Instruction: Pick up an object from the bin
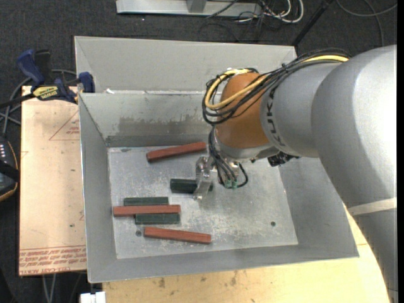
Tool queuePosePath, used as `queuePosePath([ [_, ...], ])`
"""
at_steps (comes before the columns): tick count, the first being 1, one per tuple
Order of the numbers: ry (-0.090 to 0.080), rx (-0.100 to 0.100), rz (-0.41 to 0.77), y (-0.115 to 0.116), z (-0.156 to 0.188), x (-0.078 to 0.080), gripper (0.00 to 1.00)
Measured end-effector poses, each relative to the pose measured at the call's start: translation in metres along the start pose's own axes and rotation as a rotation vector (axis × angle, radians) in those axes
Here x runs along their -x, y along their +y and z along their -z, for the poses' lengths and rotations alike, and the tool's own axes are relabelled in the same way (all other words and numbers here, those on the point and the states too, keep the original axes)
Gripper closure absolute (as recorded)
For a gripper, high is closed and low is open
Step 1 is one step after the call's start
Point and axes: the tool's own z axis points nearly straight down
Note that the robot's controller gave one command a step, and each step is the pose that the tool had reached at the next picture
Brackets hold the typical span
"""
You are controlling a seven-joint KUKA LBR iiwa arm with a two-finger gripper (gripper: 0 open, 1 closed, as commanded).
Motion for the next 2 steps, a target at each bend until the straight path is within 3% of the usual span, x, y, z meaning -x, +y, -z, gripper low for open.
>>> queuePosePath([
  [1, -0.003, 0.000, 0.002, 0.001, 0.028, 0.001, 1.00],
  [2, -0.006, 0.001, 0.004, 0.001, 0.079, 0.003, 1.00],
])
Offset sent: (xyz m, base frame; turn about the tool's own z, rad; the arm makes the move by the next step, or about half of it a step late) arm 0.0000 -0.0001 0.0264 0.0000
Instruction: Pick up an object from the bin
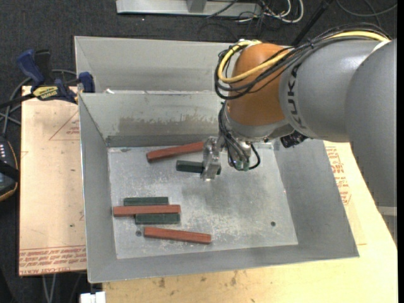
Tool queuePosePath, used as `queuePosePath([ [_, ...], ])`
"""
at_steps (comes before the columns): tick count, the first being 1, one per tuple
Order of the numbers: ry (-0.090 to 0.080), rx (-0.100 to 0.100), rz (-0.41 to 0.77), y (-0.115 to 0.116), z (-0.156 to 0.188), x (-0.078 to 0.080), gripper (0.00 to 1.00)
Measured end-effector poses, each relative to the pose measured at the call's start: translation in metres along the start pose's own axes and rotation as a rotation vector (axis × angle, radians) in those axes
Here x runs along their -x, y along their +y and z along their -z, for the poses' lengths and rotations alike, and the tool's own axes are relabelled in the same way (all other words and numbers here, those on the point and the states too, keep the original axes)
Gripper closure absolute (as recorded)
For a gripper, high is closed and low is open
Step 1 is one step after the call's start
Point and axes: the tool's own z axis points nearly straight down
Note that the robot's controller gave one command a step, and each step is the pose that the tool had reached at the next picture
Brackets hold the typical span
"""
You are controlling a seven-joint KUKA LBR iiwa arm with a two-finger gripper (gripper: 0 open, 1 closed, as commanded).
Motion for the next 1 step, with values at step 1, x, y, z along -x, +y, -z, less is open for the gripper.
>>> queuePosePath([
  [1, 0.000, 0.000, 0.002, 0.0006, 0.0447, 0.0019, 1.00],
])
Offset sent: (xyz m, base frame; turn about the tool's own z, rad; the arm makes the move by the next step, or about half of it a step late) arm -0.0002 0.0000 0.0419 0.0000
